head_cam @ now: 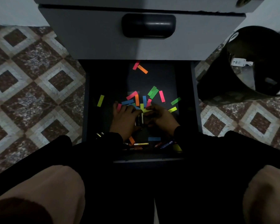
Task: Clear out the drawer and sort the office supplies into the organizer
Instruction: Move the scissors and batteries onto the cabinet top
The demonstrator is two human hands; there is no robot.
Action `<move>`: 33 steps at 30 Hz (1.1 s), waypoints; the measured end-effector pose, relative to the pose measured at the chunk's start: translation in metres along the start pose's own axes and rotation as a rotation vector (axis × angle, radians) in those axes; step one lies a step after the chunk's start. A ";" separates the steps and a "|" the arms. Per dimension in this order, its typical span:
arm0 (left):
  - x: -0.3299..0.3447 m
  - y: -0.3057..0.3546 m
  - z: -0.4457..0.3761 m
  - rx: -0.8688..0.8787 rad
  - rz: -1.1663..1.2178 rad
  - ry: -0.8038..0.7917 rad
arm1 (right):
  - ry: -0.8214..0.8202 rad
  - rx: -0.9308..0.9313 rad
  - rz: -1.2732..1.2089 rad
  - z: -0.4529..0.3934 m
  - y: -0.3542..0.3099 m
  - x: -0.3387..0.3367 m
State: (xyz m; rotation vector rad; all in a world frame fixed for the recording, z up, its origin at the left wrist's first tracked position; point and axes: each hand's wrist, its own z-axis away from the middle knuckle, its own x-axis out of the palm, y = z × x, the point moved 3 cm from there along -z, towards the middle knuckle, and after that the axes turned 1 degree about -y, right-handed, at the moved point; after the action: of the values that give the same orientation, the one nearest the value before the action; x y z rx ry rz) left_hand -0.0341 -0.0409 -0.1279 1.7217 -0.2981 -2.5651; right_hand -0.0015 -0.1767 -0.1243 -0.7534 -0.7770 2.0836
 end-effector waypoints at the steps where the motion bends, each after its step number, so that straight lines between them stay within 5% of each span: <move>1: 0.000 0.000 0.000 -0.003 0.009 0.001 | -0.005 0.000 0.008 0.000 0.000 0.000; 10: -0.007 -0.007 0.000 0.000 0.012 0.056 | -0.001 -0.022 0.070 0.005 0.000 -0.005; 13: -0.023 -0.017 0.002 -0.009 0.007 0.128 | 0.035 -0.097 0.361 0.007 0.001 -0.008; 21: -0.056 -0.059 0.029 0.012 -0.042 0.238 | -0.249 -0.253 0.862 0.023 0.003 0.030; 33: -0.065 -0.084 0.048 -0.070 -0.081 0.226 | -0.218 -0.294 1.076 0.032 0.003 0.040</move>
State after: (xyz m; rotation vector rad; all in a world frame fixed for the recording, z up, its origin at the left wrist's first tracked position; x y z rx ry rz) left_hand -0.0472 0.0572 -0.0655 2.0111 -0.1307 -2.3692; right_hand -0.0466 -0.1539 -0.1161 -1.3167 -0.9154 3.0784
